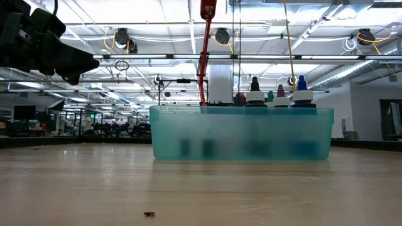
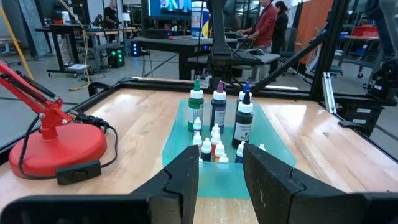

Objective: Pick & Place food coloring
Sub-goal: Return to Home Position

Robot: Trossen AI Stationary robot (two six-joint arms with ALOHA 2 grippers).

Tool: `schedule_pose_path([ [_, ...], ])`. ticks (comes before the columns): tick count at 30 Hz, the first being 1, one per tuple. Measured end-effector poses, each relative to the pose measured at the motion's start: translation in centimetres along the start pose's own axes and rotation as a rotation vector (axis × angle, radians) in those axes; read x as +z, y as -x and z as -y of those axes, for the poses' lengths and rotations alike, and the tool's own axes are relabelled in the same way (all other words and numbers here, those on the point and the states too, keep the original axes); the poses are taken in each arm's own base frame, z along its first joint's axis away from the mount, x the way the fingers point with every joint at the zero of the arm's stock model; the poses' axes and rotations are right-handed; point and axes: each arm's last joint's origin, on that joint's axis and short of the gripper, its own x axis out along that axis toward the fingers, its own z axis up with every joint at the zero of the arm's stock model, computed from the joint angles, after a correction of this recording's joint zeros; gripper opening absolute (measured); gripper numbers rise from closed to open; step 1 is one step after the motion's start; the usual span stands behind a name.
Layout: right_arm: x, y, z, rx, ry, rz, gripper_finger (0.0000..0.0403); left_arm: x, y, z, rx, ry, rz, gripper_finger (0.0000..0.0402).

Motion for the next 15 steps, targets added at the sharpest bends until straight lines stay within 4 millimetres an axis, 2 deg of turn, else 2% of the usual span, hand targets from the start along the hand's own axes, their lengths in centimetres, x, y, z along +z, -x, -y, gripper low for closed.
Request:
schedule_pose_path([
  [4, -1.4, 1.8, 1.4, -0.082, 0.002, 0.114, 0.0181, 0.0, 0.0, 0.0, 0.000, 0.000, 0.000, 0.0127],
  [8, -4.0, 2.3, 3.1, -0.195, -0.036, 0.200, 0.0180, 0.0, 0.0, 0.0, 0.001, 0.000, 0.000, 0.0127],
  [11, -6.1, 1.3, 4.2, -0.280, -0.097, 0.282, 0.0179, 0.0, 0.0, 0.0, 0.000, 0.000, 0.000, 0.0127],
  [15, -8.9, -1.2, 5.4, -0.360, -0.210, 0.428, 0.0181, 0.0, 0.0, 0.0, 0.000, 0.000, 0.000, 0.0127],
])
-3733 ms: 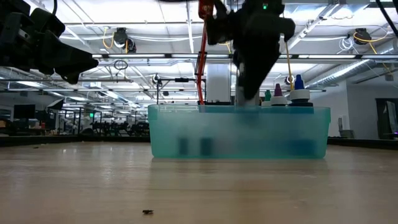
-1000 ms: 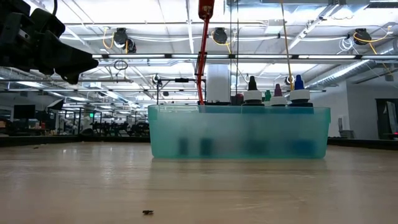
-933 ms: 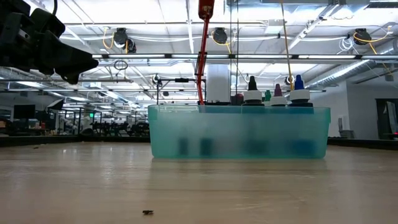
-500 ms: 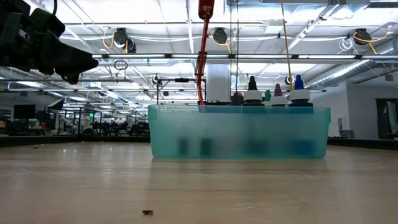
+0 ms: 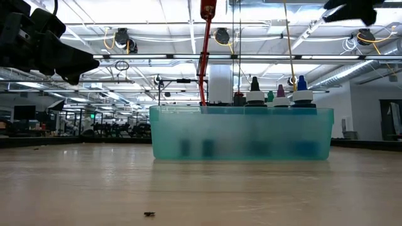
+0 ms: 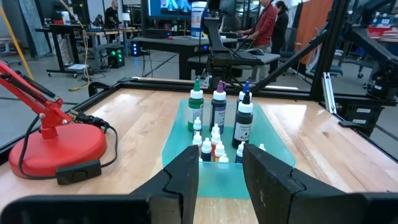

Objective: Pick & Place food coloring
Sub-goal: Return to Home Position

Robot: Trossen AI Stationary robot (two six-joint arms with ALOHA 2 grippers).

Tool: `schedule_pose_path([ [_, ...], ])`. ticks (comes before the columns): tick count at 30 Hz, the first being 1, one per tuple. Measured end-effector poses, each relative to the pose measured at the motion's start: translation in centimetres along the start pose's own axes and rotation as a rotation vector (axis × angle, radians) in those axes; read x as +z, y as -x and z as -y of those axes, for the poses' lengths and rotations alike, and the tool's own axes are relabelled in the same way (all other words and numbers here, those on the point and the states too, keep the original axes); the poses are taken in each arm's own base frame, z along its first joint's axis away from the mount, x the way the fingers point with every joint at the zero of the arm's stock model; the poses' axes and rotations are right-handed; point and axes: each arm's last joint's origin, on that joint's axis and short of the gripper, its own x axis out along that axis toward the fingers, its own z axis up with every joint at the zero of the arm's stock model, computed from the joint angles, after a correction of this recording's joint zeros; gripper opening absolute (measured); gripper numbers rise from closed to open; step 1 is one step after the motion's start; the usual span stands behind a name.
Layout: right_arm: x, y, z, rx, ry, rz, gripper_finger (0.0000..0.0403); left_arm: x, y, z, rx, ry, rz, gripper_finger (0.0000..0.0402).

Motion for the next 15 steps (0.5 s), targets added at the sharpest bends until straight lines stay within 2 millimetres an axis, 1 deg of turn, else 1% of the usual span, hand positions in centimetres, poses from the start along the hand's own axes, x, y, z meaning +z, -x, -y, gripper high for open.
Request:
schedule_pose_path([
  [3, -2.3, -1.7, -0.1, 0.031, -0.069, 0.087, 0.0182, 0.0, 0.0, 0.0, 0.000, 0.000, 0.000, 0.0127],
  [7, -4.3, -3.7, -0.8, 0.099, -0.124, 0.214, 0.0177, 0.0, 0.0, 0.0, 0.000, 0.000, 0.000, 0.0127],
  [9, -5.1, -4.4, -1.0, 0.114, -0.092, 0.261, 0.0174, 0.0, 0.0, 0.0, 0.000, 0.000, 0.000, 0.0127],
  [11, -5.9, -5.0, -1.1, 0.113, -0.019, 0.293, 0.0172, 0.0, 0.0, 0.0, 0.000, 0.000, 0.000, 0.0127],
  [13, -6.5, -5.2, -0.9, 0.108, 0.034, 0.308, 0.0172, 0.0, 0.0, 0.0, 0.000, 0.000, 0.001, 0.0127],
  [15, -6.7, -5.1, -0.7, 0.108, 0.045, 0.315, 0.0173, 0.0, 0.0, 0.0, 0.000, 0.000, 0.000, 0.0127],
])
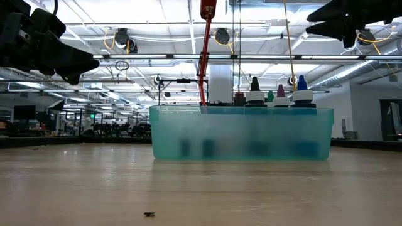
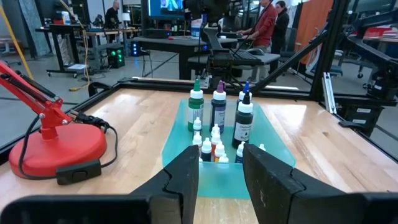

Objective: Pick & Place food coloring
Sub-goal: Return to Home Position

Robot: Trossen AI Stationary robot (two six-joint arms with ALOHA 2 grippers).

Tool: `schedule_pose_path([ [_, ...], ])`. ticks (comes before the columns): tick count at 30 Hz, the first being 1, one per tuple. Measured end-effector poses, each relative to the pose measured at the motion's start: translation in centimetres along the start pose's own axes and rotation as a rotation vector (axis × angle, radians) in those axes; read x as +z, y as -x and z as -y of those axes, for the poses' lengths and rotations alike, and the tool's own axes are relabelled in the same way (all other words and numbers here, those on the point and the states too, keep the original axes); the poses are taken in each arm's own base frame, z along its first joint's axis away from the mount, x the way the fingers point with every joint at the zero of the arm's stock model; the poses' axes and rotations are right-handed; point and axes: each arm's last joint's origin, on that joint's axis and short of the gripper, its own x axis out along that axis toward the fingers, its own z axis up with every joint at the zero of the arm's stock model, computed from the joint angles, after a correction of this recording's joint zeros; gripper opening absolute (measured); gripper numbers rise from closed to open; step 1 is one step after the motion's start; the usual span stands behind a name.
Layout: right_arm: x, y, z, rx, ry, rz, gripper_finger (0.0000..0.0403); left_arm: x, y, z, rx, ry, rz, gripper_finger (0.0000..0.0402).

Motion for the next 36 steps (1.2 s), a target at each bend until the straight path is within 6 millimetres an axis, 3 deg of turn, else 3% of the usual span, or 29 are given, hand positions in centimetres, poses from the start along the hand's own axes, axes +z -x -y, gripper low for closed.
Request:
schedule_pose_path([
  [7, 0.6, 1.3, 1.0, 0.019, -0.045, 0.092, 0.0177, 0.0, 0.0, 0.0, 0.000, 0.000, 0.000, 0.0127],
  [15, -2.3, 1.7, 2.1, 0.043, -0.086, 0.258, 0.0178, 0.0, 0.0, 0.0, 0.000, 0.000, 0.000, 0.0127],
  [19, -3.4, 1.5, 2.1, 0.046, -0.020, 0.309, 0.0177, 0.0, 0.0, 0.0, 0.000, 0.000, 0.000, 0.0127],
  [27, -3.8, 1.5, 1.6, 0.178, 0.064, 0.370, 0.0176, 0.0, 0.0, 0.0, 0.000, 0.000, 0.001, 0.0127],
  [33, -5.9, 0.9, 1.7, 0.175, 0.081, 0.356, 0.0176, 0.0, 0.0, 0.0, 0.000, 0.000, 0.001, 0.0127],
  [36, -5.3, 1.2, 1.8, 0.168, 0.018, 0.444, 0.0173, 0.0, 0.0, 0.0, 0.000, 0.000, 0.001, 0.0127],
])
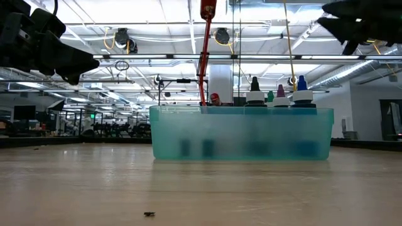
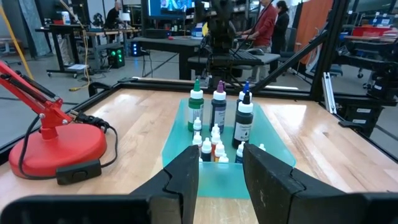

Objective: Pick & Place food coloring
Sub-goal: Return to Home Position

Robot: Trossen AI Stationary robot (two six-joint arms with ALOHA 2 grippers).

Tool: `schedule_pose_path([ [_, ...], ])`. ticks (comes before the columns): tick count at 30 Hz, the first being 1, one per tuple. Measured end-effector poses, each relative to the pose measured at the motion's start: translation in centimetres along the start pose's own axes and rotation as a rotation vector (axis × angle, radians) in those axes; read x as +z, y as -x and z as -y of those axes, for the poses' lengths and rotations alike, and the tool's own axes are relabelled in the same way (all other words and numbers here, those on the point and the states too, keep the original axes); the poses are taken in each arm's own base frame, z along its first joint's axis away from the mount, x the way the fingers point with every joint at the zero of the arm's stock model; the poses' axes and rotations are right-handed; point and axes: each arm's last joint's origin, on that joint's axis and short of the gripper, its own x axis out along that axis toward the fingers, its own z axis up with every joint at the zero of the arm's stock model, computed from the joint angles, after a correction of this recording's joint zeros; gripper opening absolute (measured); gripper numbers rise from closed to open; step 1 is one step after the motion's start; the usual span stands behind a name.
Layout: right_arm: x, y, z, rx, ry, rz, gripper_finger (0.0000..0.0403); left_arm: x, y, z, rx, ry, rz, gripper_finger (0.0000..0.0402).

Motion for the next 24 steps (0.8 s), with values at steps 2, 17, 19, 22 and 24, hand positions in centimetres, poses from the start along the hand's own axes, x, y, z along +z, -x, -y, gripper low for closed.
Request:
schedule_pose_path([
  [2, -0.1, 0.0, 0.1, -0.032, -0.004, -0.007, 0.0172, 0.0, 0.0, 0.0, -0.001, 0.000, 0.000, 0.0127],
  [17, -4.1, 0.8, 0.8, -0.227, 0.106, -0.371, 0.0172, 0.0, 0.0, 0.0, 0.002, 0.000, -0.001, 0.0127],
  [19, -4.2, 0.8, 0.6, -0.183, 0.081, -0.384, 0.0172, 0.0, 0.0, 0.0, 0.002, 0.000, -0.001, 0.0127],
  [22, -4.3, 0.8, 0.3, -0.085, 0.069, -0.399, 0.0174, 0.0, 0.0, 0.0, 0.002, 0.000, -0.001, 0.0127],
  [24, -4.3, 0.8, 0.3, -0.078, 0.079, -0.399, 0.0176, 0.0, 0.0, 0.0, 0.001, 0.000, -0.001, 0.0127],
])
